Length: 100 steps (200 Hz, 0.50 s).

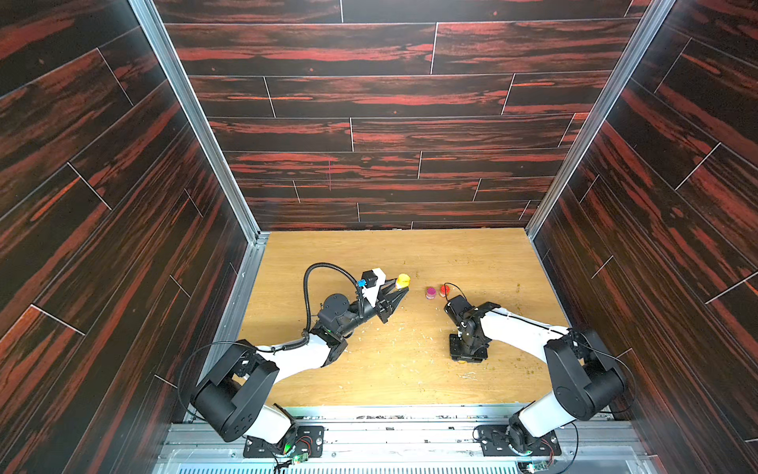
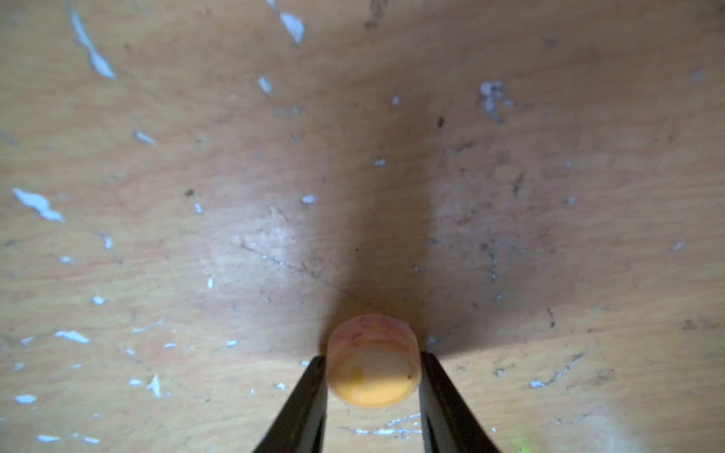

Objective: Close the paint jar lid
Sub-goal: Pick up the lid from the center of the board.

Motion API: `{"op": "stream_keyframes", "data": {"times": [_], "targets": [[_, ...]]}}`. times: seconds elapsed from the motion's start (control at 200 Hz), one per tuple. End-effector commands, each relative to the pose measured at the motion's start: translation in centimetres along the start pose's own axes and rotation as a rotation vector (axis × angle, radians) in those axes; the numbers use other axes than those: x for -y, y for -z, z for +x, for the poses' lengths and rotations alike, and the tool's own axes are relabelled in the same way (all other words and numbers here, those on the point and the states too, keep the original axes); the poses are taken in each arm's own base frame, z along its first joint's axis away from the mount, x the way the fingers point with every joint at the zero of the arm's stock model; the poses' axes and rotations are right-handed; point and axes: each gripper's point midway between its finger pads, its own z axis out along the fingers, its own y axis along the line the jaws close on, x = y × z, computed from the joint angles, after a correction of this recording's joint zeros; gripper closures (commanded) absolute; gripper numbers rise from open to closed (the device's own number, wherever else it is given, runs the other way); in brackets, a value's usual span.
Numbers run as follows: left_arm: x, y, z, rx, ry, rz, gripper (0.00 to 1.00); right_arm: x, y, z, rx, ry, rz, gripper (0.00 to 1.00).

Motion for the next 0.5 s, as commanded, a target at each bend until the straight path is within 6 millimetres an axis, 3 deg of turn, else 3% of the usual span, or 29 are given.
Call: {"op": "stream_keyframes", "data": {"times": [0.0,0.306,0.496], "targets": [[0.2,0.5,-1.4,0.034,-0.028,-0.006,0.69,0.5,-0.6,0.7,-0.017,-0.008,0.027,0.63],[0.0,0.7,-1.5,0.045,-0.027,-0.013,0.69,0.7,0.2,0.0,0.006,0.016,0.045,0.71],[-0.4,0.6,-1.9,0.069,-0.021,-0.011,0.69,-1.0,4.1,-2.9,0.085,0.090,0.000,0.72]]}}
